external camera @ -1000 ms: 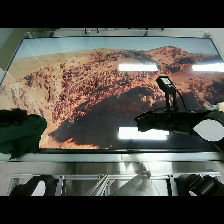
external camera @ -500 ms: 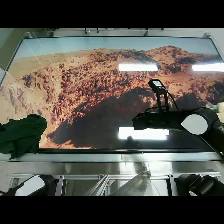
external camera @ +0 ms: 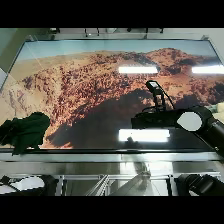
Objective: Fold the shirts.
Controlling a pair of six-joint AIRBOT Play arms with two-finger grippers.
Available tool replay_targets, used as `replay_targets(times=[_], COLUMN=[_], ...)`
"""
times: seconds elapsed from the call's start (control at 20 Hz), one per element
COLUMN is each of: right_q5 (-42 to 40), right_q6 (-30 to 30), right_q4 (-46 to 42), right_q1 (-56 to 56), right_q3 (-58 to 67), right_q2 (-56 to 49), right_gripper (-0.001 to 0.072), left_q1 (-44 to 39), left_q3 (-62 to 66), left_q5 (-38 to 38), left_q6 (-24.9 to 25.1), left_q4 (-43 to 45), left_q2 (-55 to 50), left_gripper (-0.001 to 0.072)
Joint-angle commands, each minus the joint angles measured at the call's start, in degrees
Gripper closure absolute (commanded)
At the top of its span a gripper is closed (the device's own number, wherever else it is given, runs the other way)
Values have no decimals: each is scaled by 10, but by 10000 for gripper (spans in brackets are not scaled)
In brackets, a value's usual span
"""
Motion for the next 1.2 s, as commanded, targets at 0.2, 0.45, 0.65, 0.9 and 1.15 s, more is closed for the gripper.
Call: replay_targets(times=[0.2, 0.45, 0.65, 0.9, 1.15], right_q5=[0, -1, 0, 50, 131], right_q6=[0, 0, 0, 0, -8], right_q4=[22, 22, 21, 20, 19], right_q1=[0, 0, -1, -57, -144], right_q3=[0, 0, 0, 0, 0], right_q2=[0, 0, 0, 0, 0], right_gripper=[691, 691, 691, 691, 116], left_q1=[-122, -331, -538, -681, -750], left_q3=[16, 141, 236, 318, 318], left_q5=[-17, 90, 113, 185, 199], left_q6=[90, 141, 145, 143, 141], left_q4=[-163, -291, -290, -290, -287], left_q2=[11, 66, 63, 1, -39], left_gripper=[679, 679, 679, 677, -9])
